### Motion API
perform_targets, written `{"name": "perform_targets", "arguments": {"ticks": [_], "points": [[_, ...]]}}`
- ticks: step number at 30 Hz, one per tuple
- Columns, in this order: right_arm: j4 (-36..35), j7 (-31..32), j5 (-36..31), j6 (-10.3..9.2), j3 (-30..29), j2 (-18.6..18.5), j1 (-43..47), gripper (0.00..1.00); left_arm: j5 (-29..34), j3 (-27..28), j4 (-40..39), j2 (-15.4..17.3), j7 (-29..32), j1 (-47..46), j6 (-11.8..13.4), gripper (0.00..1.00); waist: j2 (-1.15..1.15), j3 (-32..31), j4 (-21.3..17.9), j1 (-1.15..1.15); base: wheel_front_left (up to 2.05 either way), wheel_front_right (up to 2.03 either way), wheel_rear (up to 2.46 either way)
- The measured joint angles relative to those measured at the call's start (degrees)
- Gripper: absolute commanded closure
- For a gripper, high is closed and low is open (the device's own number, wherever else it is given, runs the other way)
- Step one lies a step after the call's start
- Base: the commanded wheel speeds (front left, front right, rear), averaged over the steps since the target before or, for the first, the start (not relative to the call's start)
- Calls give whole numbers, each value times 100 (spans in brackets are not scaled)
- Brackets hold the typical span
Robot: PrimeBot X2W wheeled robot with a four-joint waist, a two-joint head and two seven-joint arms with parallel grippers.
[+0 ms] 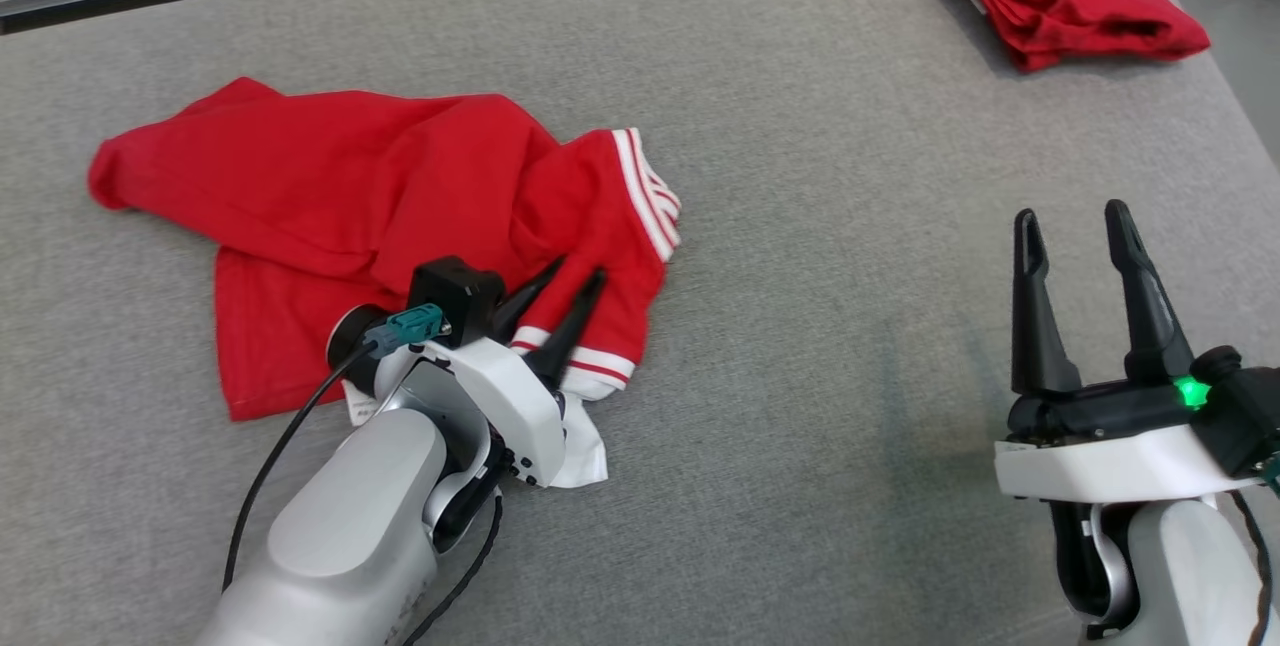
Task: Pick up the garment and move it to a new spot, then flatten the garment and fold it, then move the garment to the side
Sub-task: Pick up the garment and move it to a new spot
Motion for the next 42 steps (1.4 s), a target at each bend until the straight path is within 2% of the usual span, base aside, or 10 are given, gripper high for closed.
{"name": "perform_targets", "arguments": {"ticks": [1, 6, 9, 11, 15, 18, 21, 27, 33, 42], "points": [[14, -1, 1, 0, 32, 3, 3, 0, -24, -25, 57, -42, -141, -32, -13, 0, 0, -16, 55, 0, 0, 0, 0], [137, 0, -1, 0, 336, 8, 136, 0, -79, 210, 133, -164, -824, -3, 79, 0, 0, -257, 337, 0, 0, 0, 0], [216, 0, 100, 0, 503, 23, 236, 0, 25, 584, -171, -138, -926, 339, 442, 0, 0, -504, 511, 0, 0, 0, 0], [222, -1, 248, 0, 506, 48, 321, 0, 323, 1032, -767, -113, -933, 689, 765, 0, 0, -675, 649, 0, 0, 0, 0], [278, 0, 227, -1, 545, 58, 522, 0, 816, 1947, -1735, -283, -943, 1810, 1128, 0, 0, -1024, 964, 0, 0, 0, 0], [383, 0, 187, -1, 706, 60, 657, 0, 1307, 2627, -2283, -387, -945, 2602, 1265, 0, 0, -1301, 1178, 0, 0, 0, 0], [464, 0, 48, 0, 762, 77, 788, 0, 1759, 3105, -2735, -512, -944, 3265, 1234, 0, 0, -1566, 1353, 0, 0, 0, 0], [490, -1, -37, -1, 840, 102, 1177, 0, 2206, 3505, -3259, -647, -946, 4229, 1084, 0, 0, -1979, 1585, 0, 0, 0, 0], [475, 0, -174, -1, 809, 101, 1606, 0, 2138, 3378, -3382, -660, -945, 4796, 1172, 0, 0, -2289, 1668, 0, 0, 0, 0], [479, 0, -231, -1, 883, 116, 1640, 0, 2305, 3318, -3409, -661, -945, 4881, 1272, 0, 0, -2444, 1566, 0, 0, 0, 0]]}}
